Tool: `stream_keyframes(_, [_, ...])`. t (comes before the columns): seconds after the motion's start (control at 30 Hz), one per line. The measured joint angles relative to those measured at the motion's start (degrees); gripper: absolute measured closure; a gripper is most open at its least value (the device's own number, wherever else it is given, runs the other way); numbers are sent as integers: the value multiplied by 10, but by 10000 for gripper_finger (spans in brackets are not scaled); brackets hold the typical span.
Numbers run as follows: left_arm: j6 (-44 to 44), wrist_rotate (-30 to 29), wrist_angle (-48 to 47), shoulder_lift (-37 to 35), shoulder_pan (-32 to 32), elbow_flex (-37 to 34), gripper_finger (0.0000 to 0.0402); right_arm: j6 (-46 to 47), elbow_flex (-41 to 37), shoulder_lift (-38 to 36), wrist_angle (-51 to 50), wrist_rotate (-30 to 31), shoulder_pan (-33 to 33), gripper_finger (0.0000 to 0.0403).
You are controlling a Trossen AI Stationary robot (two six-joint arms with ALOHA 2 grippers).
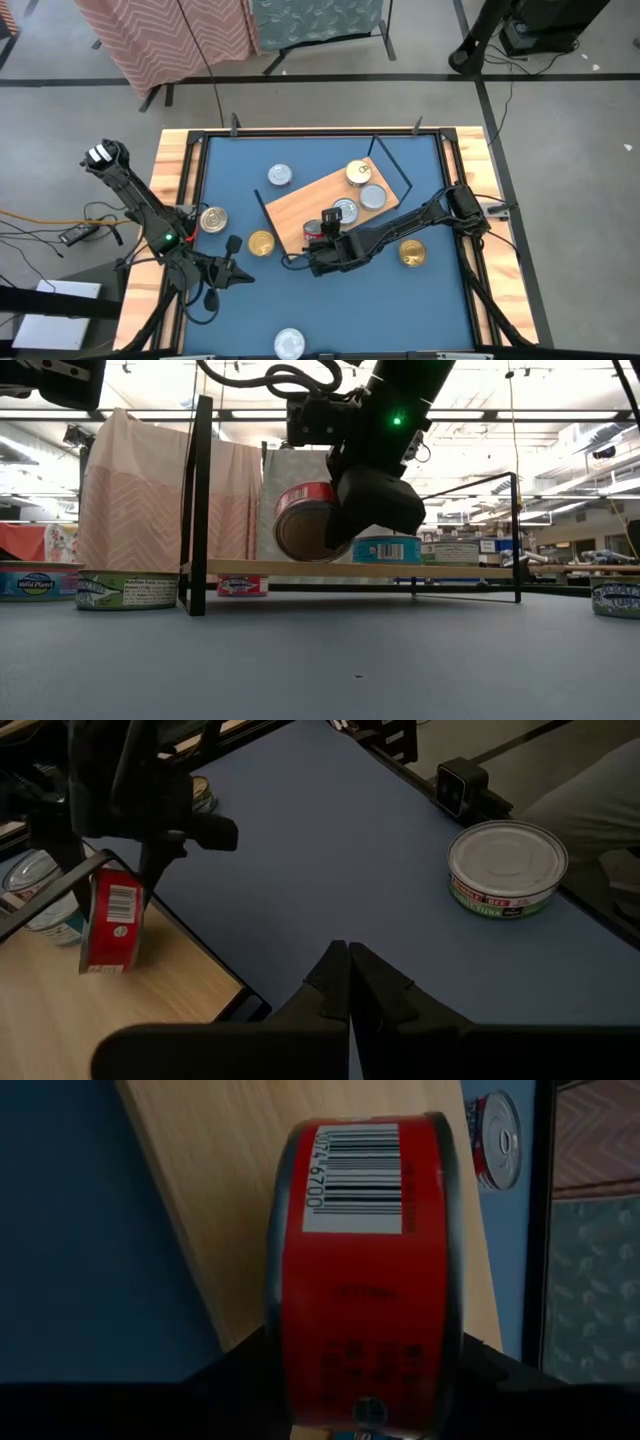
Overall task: Stack canned seafood by type on shelf
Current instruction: Put the red tuna can on the shelf
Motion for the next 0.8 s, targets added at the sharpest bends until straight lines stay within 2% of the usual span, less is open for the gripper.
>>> stream_keyframes(0.43, [0, 0, 0, 0, 0, 0, 398, 3, 0, 0, 24, -25, 3, 218])
stream_keyframes(0.8, [0, 0, 1, 0, 0, 0, 398, 26, 0, 0, 18, -52, -3, 160])
